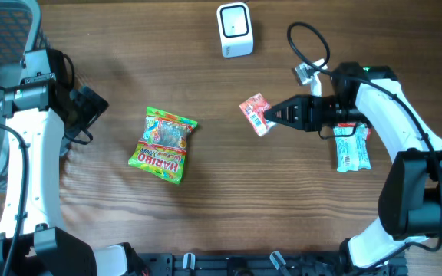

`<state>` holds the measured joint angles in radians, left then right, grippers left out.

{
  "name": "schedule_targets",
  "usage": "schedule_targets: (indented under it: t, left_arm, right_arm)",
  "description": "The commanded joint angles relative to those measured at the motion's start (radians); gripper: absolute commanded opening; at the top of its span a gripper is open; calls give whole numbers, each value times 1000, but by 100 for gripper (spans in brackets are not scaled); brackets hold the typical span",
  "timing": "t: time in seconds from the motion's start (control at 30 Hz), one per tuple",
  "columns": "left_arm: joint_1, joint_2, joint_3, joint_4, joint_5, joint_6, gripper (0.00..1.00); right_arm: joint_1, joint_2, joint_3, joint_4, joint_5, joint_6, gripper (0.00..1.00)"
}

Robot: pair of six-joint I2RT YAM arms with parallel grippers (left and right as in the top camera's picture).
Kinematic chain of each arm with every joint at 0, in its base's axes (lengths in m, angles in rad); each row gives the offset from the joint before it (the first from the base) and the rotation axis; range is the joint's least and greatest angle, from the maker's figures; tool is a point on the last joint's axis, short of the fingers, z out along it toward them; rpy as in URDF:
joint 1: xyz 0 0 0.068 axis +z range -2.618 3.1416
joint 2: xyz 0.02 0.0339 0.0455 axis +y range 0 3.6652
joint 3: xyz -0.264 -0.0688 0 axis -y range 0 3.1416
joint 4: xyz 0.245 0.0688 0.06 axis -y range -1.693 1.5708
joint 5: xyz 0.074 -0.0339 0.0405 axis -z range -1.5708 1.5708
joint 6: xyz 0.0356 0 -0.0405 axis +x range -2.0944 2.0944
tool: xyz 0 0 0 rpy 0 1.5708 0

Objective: Scan the item barcode
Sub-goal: 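Lift the red snack box with the right gripper and carry it right, then raise the red snack box with the right gripper to the white scanner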

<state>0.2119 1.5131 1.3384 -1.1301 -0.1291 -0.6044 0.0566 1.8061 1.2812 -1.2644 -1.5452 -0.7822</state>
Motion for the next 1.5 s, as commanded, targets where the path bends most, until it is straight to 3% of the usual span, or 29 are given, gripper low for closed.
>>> schedule_targets:
  t: [0.0, 0.1, 0.2, 0.3, 0.43, 0.57, 0.77, 1.0, 1.23, 1.47]
  left_arm:
    - [6, 6, 1, -1, 4, -12, 100]
    - [6, 6, 1, -1, 4, -12, 100]
    - [6, 6, 1, -1, 4, -12, 100]
    - [6, 6, 1, -1, 4, -12, 100]
    - [6, 6, 1, -1, 4, -12, 100]
    - [6, 6, 1, -1, 4, -12, 100]
    - [6, 6, 1, -1, 4, -12, 100]
    - [6, 6, 1, -1, 4, -12, 100]
    - [6, 6, 1, -1, 4, -12, 100]
    - [6, 6, 1, -1, 4, -12, 100]
  right_arm:
    - [3, -23, 0, 170, 92, 236, 5]
    - [5, -23, -10, 364, 241, 526, 5]
    - [26, -23, -33, 557, 554, 845, 4]
    - [78, -23, -36, 626, 886, 988, 4]
    - [151, -23, -18, 656, 1075, 1008, 5]
    - [172, -24, 82, 551, 1167, 1022, 4]
    - [198, -24, 375, 278, 1377, 1014, 4]
    - [284, -24, 674, 99, 1753, 1014, 4]
    - [412, -20, 776, 229, 2055, 895, 4]
    - [489, 74, 774, 367, 2110, 823, 4]
